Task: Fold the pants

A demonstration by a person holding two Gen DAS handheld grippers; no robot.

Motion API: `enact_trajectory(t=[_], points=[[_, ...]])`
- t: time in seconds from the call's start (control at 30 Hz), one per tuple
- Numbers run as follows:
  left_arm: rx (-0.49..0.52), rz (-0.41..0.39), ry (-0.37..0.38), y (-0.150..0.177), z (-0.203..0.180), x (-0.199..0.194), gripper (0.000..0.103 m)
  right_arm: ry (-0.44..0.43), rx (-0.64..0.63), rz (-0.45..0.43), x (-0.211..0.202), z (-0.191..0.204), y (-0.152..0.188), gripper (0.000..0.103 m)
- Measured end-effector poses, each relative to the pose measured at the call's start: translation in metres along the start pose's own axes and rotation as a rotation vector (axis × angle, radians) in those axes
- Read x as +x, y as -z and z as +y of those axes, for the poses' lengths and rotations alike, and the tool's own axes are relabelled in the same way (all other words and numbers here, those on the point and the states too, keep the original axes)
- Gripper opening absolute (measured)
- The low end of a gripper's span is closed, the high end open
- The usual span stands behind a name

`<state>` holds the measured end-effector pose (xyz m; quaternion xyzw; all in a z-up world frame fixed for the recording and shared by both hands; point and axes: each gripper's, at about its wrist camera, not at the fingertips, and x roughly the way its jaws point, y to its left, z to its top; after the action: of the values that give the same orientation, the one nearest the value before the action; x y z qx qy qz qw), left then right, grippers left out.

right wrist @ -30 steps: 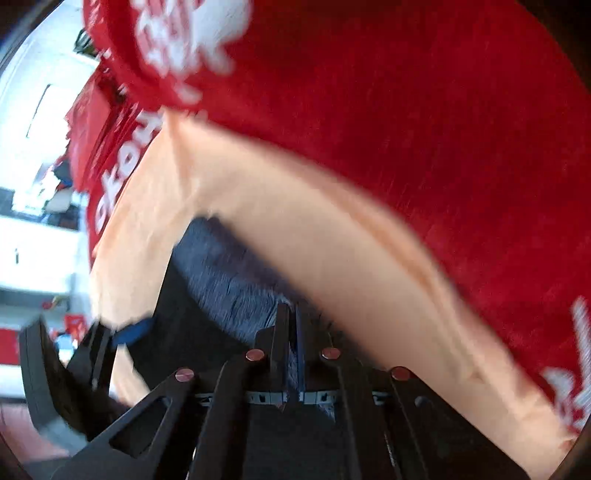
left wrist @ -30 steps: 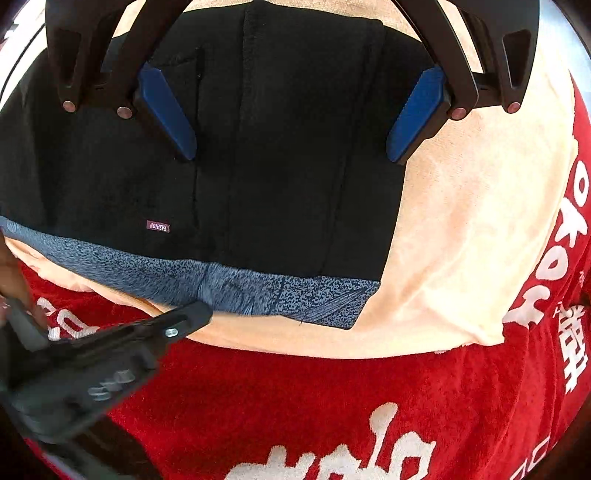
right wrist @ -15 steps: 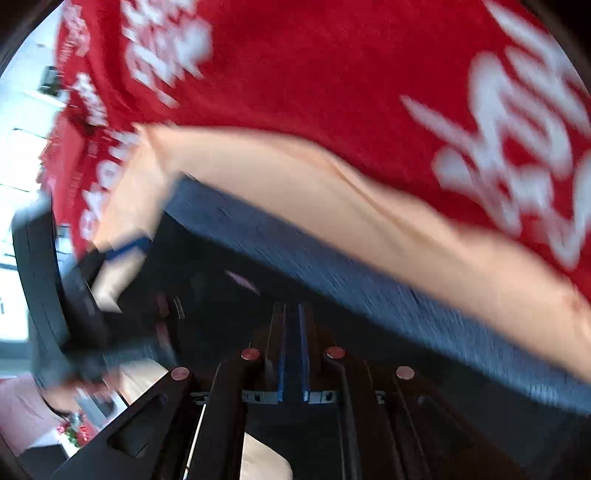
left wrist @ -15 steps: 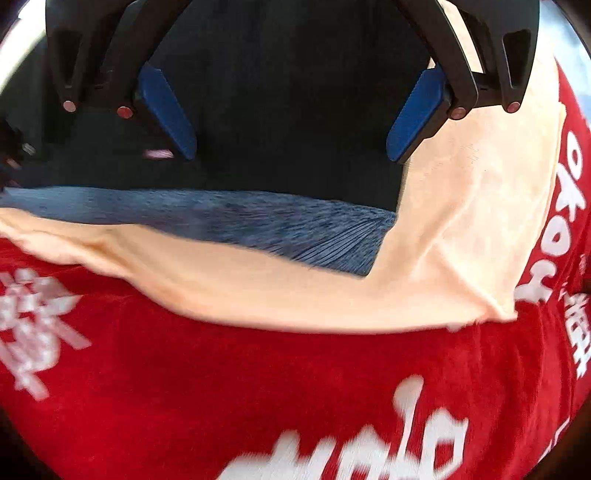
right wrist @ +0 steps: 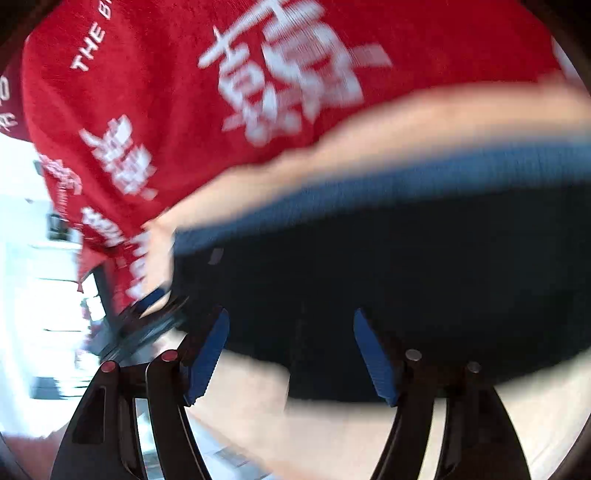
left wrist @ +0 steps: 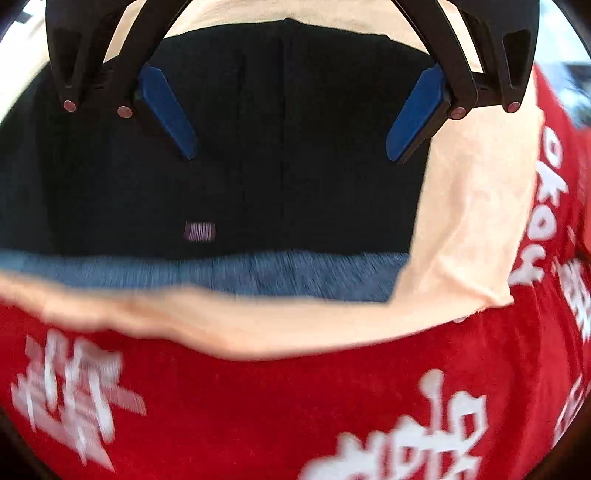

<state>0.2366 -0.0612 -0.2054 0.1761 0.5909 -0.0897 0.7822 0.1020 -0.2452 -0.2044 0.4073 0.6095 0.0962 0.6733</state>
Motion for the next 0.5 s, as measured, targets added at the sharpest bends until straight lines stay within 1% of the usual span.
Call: enact_trajectory(t=[0.03,0.07,0.1,0.13,0.17,0.23,0.27,0.33,0.37,0.4,0.43,0.5], points=[[-0.004,-0.001,0.006,0.005,-0.001,0.005,0.103,-0.019,0.030,0.020,0.012,-0.001,0.014,0.060],[-0.031,-0.028,0.034,0.005,0.005,0.004,0.103,-0.026,0.059,0.034,0.022,-0.008,0.028,0.049],[-0.042,-0.025,0.055,0.006,0.009,0.006,0.103,-0.031,0.089,0.040,0.030,-0.019,0.037,0.043],[-0.040,-0.024,0.064,0.000,0.012,0.005,0.103,-0.045,0.112,0.039,0.035,-0.025,0.042,0.043],[-0.026,-0.023,0.059,-0.001,0.009,0.005,0.103,-0.073,0.147,0.026,0.045,-0.030,0.046,0.043],[-0.001,-0.028,0.046,-0.004,0.007,0.005,0.103,-0.116,0.177,-0.006,0.053,-0.038,0.046,0.043],[0.005,-0.029,0.046,-0.005,0.006,0.005,0.103,-0.127,0.187,-0.019,0.046,-0.043,0.044,0.043],[0.001,-0.027,0.059,-0.007,0.005,0.006,0.103,-0.147,0.207,-0.037,0.046,-0.048,0.042,0.043],[0.002,-0.025,0.062,-0.008,0.007,0.007,0.103,-0.154,0.223,-0.041,0.044,-0.052,0.041,0.035],[0.004,-0.021,0.063,-0.010,0.009,0.004,0.103,-0.151,0.220,-0.043,0.041,-0.052,0.039,0.007],[0.011,-0.016,0.062,-0.010,0.006,0.007,0.103,-0.155,0.207,-0.048,0.036,-0.047,0.038,0.008],[0.033,-0.018,0.067,-0.009,0.004,0.010,0.103,-0.117,0.101,-0.074,0.017,-0.028,0.039,0.007]])
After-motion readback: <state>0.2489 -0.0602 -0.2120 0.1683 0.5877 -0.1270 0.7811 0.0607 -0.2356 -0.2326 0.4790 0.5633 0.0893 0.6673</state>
